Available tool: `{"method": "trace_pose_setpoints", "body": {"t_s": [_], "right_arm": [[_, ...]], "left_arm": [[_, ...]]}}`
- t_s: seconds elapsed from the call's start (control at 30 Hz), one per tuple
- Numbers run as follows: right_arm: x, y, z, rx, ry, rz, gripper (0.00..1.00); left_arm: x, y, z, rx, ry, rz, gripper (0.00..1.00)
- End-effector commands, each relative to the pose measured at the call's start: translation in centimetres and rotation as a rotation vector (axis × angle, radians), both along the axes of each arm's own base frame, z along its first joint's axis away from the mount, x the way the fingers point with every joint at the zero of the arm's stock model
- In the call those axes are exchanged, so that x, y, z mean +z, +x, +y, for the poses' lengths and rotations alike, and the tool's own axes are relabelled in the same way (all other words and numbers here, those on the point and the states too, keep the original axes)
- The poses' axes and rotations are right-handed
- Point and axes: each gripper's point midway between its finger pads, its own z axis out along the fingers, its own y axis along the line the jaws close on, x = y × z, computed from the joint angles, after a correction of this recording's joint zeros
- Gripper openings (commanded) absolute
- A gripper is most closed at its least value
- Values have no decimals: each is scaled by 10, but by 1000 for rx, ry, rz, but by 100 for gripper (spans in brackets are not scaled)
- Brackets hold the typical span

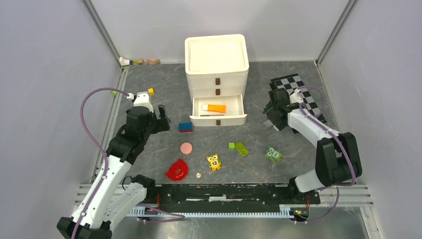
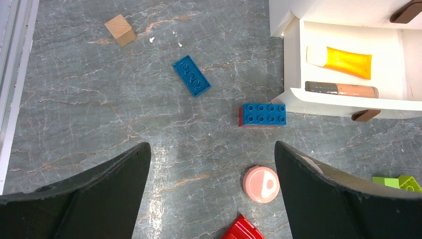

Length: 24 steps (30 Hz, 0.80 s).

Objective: Organize the makeup
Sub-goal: Pick up the makeup from the center of the board.

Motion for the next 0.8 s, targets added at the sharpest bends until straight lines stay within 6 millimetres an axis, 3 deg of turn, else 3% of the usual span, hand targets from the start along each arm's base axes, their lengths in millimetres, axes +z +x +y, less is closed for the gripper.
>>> {"method": "trace_pose_setpoints", "body": {"t_s": [0.0, 0.3, 0.6, 0.77], "right_arm": [[0, 15, -4, -41, 5, 2, 81], [-36, 21, 5, -12, 48, 82, 75], [-50, 19, -8, -19, -12, 107, 64], [-58, 16, -15, -13, -40, 137, 50]], "left_arm": [[7, 3, -2, -20, 2, -32, 100], [6, 3, -1, -19, 4, -31, 100], [6, 3, -1, -16, 6, -31, 100], [7, 3, -1, -18, 6, -33, 100]]}}
